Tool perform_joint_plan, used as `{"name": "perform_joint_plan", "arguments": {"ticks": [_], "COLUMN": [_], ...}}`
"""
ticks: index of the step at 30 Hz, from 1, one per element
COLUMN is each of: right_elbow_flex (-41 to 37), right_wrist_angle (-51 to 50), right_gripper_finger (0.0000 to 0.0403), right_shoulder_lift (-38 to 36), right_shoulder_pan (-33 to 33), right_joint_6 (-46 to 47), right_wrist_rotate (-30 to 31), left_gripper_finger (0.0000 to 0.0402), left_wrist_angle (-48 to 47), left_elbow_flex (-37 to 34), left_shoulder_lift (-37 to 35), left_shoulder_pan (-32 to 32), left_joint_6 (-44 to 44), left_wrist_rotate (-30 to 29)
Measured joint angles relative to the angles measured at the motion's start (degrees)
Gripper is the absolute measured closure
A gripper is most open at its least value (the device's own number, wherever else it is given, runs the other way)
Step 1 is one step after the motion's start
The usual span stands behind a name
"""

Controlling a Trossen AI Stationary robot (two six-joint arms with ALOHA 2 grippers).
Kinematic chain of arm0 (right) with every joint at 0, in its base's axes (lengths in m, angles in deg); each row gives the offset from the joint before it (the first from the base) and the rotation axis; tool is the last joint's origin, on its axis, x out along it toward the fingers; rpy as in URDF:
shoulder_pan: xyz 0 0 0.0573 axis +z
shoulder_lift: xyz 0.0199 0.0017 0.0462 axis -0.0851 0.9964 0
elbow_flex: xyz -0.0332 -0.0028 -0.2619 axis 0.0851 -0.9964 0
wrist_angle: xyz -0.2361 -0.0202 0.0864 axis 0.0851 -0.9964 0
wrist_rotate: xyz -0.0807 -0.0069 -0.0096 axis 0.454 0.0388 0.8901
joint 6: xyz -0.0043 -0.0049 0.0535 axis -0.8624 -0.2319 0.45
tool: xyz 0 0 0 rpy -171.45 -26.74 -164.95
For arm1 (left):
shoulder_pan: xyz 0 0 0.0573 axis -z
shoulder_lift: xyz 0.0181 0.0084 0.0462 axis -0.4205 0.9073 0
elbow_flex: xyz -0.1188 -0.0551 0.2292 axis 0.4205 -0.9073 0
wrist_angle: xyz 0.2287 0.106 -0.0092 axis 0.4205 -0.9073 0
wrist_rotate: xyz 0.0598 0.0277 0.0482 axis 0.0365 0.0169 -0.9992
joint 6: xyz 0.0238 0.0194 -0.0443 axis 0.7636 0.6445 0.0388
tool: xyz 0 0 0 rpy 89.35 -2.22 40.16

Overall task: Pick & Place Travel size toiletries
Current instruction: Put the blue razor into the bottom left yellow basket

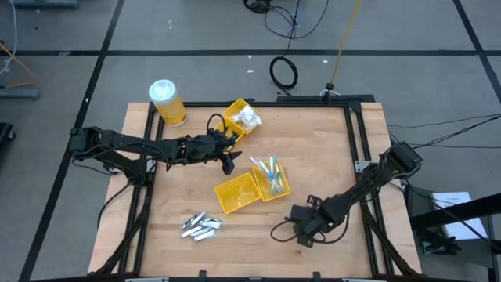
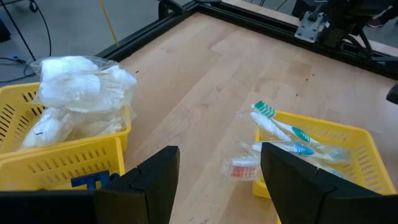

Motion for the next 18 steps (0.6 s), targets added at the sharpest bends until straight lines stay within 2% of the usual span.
{"name": "perform_joint_plan", "arguments": {"ticks": [6, 11, 15, 18], "right_elbow_flex": [-2.13, -2.13, -2.4, -2.82], "right_wrist_angle": [0.71, 0.97, 1.64, 0.05], "right_gripper_finger": [0.0381, 0.0384, 0.0384, 0.0384], "right_shoulder_lift": [0.08, -0.2, -4.77, -10.88], "right_shoulder_pan": [0.0, 0.0, 0.02, 0.07], "right_joint_6": [0.13, -1.89, -3.65, -5.7], "right_wrist_rotate": [-0.24, 1.39, 6.56, 13.58], "left_gripper_finger": [0.0179, 0.0178, 0.0178, 0.0178], "left_wrist_angle": [0.0, 0.0, 0.04, 0.07], "left_elbow_flex": [0.0, 0.0, 0.0, 0.0], "left_shoulder_lift": [0.0, 0.0, 0.0, 0.0], "left_shoulder_pan": [0.0, 0.0, 0.0, 0.0], "left_joint_6": [-0.01, 0.23, 0.32, 0.4], "left_wrist_rotate": [-0.01, 0.0, 0.0, 0.02]}}
